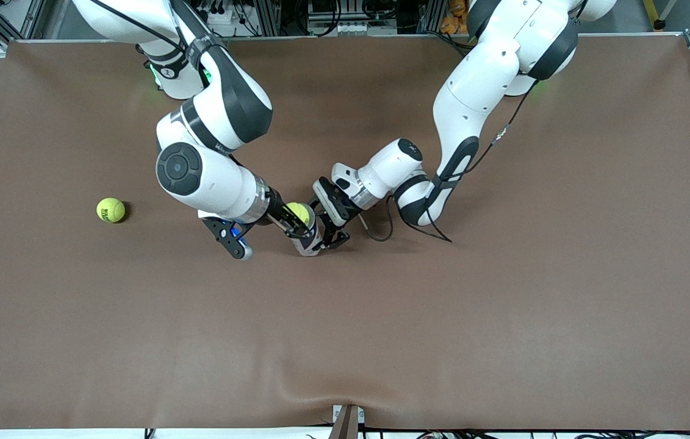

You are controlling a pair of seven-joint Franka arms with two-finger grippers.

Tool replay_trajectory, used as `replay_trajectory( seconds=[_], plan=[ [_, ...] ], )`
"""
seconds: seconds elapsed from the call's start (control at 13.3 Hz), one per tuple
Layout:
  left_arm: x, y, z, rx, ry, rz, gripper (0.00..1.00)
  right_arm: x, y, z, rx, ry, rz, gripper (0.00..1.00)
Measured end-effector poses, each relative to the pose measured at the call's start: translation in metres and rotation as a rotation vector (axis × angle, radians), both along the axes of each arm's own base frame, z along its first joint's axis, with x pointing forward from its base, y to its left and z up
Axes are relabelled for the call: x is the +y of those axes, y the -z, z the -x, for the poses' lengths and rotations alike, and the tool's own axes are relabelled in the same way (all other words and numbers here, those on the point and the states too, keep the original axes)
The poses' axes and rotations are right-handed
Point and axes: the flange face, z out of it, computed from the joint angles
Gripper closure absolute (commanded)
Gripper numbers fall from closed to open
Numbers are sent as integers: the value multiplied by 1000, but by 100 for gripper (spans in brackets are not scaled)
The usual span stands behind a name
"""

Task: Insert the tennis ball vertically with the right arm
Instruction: 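Carry the ball with the right gripper over the tube opening, then open the right gripper to drop the ball into the tube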

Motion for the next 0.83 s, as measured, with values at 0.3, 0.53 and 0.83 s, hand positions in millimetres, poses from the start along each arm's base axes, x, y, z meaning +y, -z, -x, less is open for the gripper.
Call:
replay_trajectory(
  seconds=[0.3,0.53,0.83],
  plan=[
    [0,0,0,0,0,0,22,-2,0,-2,-1,3,1,0],
    [0,0,0,0,1,0,22,-32,-31,-15,16,4,17,0],
    [0,0,0,1,1,0,22,-179,-50,-56,8,-149,28,0]
  ],
)
